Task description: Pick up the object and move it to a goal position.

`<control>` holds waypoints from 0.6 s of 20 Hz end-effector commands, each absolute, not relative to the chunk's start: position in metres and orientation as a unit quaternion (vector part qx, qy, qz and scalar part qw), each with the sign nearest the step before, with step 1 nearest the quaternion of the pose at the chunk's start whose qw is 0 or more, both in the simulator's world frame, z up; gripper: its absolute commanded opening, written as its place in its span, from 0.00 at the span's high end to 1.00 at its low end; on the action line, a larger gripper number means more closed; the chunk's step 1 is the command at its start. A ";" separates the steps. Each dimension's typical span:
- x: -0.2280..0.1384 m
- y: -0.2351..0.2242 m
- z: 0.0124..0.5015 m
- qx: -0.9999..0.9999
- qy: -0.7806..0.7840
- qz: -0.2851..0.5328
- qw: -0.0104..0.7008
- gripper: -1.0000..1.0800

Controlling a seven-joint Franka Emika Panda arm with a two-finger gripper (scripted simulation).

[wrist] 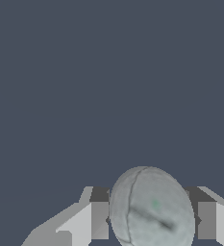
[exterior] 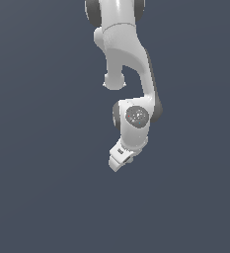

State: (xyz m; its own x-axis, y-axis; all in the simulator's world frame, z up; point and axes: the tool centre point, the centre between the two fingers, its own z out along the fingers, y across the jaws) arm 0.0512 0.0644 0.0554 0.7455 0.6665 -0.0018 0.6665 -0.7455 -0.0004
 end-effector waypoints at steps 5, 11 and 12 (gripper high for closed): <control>0.034 0.072 0.104 0.934 0.357 0.000 0.001 1.00; 0.013 0.081 0.162 0.934 0.357 0.000 0.001 1.00; 0.009 0.082 0.173 0.934 0.357 0.000 0.001 1.00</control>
